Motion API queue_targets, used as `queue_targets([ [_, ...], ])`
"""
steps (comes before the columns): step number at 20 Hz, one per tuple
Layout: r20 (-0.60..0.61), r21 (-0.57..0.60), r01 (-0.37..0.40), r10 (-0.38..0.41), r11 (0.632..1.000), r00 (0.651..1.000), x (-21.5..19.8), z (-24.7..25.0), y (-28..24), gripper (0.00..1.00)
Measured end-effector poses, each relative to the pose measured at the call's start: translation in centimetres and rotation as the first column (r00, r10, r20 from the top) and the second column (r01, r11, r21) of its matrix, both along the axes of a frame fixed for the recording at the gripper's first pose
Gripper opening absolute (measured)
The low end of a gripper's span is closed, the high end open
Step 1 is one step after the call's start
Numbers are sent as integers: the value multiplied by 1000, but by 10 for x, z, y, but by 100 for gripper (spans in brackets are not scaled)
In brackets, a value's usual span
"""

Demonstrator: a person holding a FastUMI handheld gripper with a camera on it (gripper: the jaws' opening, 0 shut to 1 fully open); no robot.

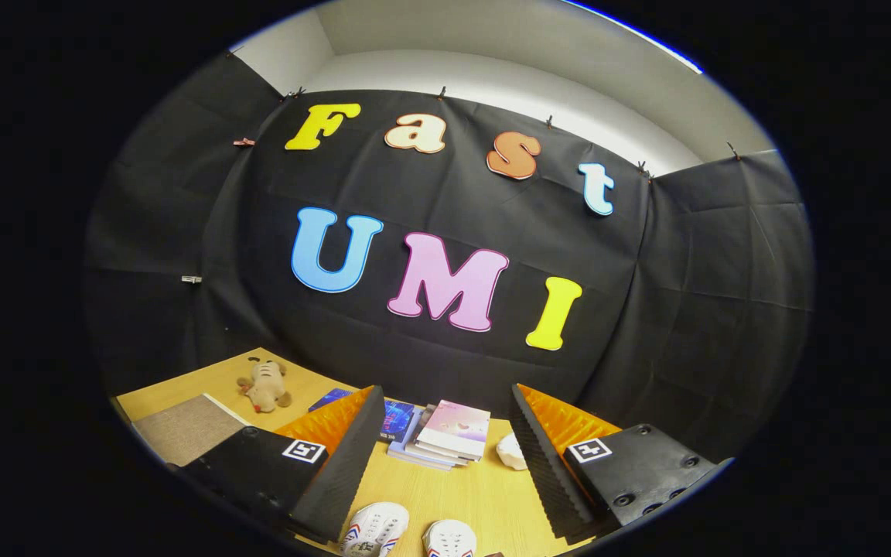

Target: Open the storage box then place both shoes into the box .Put the left shoe in first, then the right shoe, with the right side of both shoes facing outward in a uniform manner.

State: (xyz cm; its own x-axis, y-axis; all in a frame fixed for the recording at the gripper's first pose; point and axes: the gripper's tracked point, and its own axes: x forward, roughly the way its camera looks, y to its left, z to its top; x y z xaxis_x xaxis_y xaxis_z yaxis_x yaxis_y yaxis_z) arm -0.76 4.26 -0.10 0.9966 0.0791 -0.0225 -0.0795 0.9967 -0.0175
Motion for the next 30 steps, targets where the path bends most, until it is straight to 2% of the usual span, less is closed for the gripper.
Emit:
queue_targets([
  [4, -11, 16, -51, 51, 999, 999, 1, -4, 15, 98],
  [6, -20, 36, -101, 101, 994, 995, 2, -6, 28, 98],
  [9, -53, 104, -241, 248, 965, 967, 6, -16, 62, 98],
  [12, -123, 191, -366, 392, 911, 912, 5, -40, 91, 98],
  [16, -197, 372, -531, 624, 761, 756, -7, -72, 134, 99],
  [18, -199, 476, -590, 733, 653, 651, -17, -88, 154, 99],
  [20, -189, 596, -606, 825, 528, 532, -30, -103, 173, 99],
  [23, -150, 749, -560, 914, 354, 377, -42, -122, 194, 99],
  [24, -142, 788, -532, 932, 311, 334, -46, -132, 200, 98],
  [30, -104, 954, -261, 979, 147, 173, -53, -201, 228, 98],
])
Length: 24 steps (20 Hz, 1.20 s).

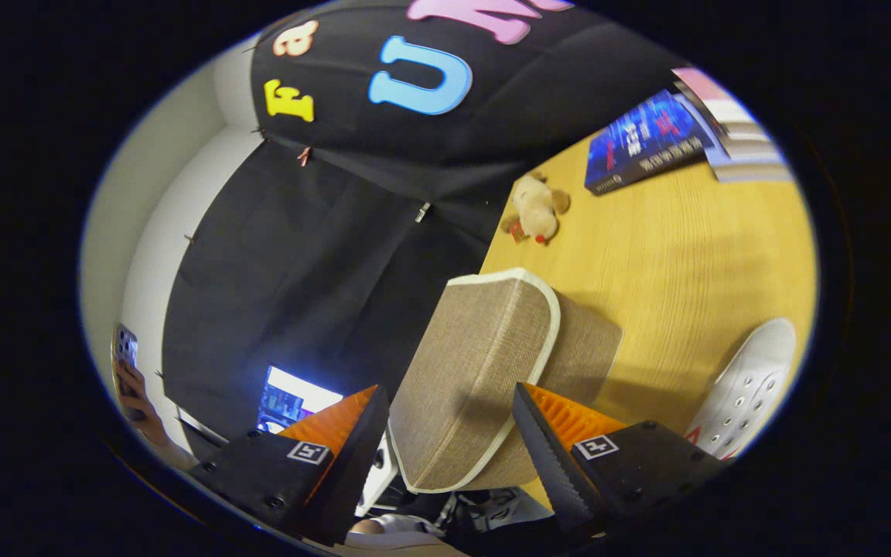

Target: Open the storage box then place both shoes into the box .Put the left shoe in first, then the right shoe, with the right side of both shoes facing outward in a uniform manner.

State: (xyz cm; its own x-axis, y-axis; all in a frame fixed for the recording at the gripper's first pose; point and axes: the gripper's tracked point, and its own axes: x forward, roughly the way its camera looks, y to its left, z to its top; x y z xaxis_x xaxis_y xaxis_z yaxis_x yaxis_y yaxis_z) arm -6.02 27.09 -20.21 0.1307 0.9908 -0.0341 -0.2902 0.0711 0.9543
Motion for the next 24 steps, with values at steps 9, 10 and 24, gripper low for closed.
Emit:
queue_targets([
  [9, -289, 215, -147, 207, 965, 935, -43, -31, 31, 98],
  [10, -301, 239, -144, 214, 960, 929, -43, -30, 34, 98],
  [24, -249, 337, 8, 81, 942, 965, -35, 53, 22, 5],
])
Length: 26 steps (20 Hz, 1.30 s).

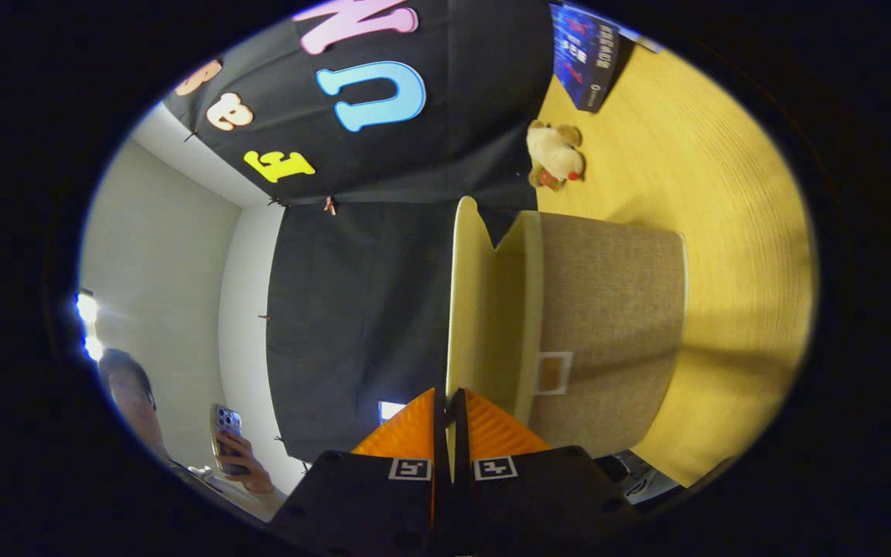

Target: Open the storage box then place both shoes into the box .Put the left shoe in first, then the right shoe, with the right side of both shoes facing outward in a uniform manner.

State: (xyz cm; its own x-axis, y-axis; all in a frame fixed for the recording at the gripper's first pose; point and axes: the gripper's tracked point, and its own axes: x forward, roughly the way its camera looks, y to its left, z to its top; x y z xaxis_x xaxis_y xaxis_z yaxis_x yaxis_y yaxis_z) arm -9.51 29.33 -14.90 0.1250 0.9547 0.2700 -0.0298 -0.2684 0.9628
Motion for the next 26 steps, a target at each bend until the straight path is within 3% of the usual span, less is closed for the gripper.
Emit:
queue_targets([
  [5, 84, -20, 65, -63, 998, 994, 5, 59, 16, 5],
  [12, 232, -40, 105, -93, 994, 968, 0, 126, 69, 5],
  [23, 262, -54, 47, -31, 997, 965, 1, 175, 173, 5],
  [26, 287, -67, 34, -13, 997, 958, -3, 178, 193, 10],
])
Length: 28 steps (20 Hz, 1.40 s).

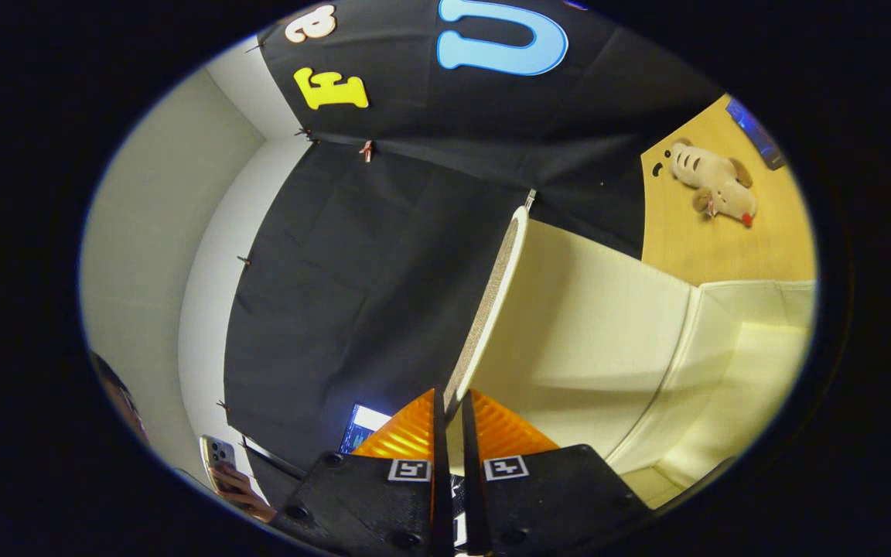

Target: Open the storage box then place both shoes into the box .Put the left shoe in first, then the right shoe, with the right side of both shoes facing outward in a uniform manner.

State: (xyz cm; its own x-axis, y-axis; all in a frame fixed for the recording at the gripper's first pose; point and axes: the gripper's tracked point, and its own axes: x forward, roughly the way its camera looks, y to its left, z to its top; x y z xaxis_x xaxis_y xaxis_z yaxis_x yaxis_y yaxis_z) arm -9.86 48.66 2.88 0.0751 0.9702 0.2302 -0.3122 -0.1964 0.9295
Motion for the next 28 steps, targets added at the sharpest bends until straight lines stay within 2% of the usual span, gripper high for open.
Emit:
queue_targets([
  [1, 15, -9, -10, 10, 1000, 1000, -6, -1, 5, 15],
  [2, 25, -16, -15, 16, 1000, 1000, -8, -2, 8, 30],
  [3, 33, -22, -17, 17, 1000, 999, -11, -3, 9, 42],
  [4, 39, -27, -16, 17, 1000, 999, -10, -3, 10, 62],
  [5, 45, -40, -9, 11, 999, 999, -10, -6, 10, 70],
  [6, 54, -58, 2, 1, 998, 999, -8, -10, 8, 88],
  [7, 63, -70, 18, -13, 997, 998, -6, -12, 5, 95],
  [13, 128, -135, 179, -162, 974, 978, 15, -18, -53, 97],
  [15, 166, -168, 248, -220, 954, 961, 21, -23, -83, 97],
  [19, 221, -270, 342, -288, 900, 932, 26, -46, -149, 97],
  [21, 254, -349, 411, -337, 842, 906, 35, -68, -187, 96],
  [24, 310, -472, 495, -388, 730, 868, 44, -107, -243, 96],
  [28, 321, -644, 527, -429, 555, 844, 48, -170, -305, 97],
])
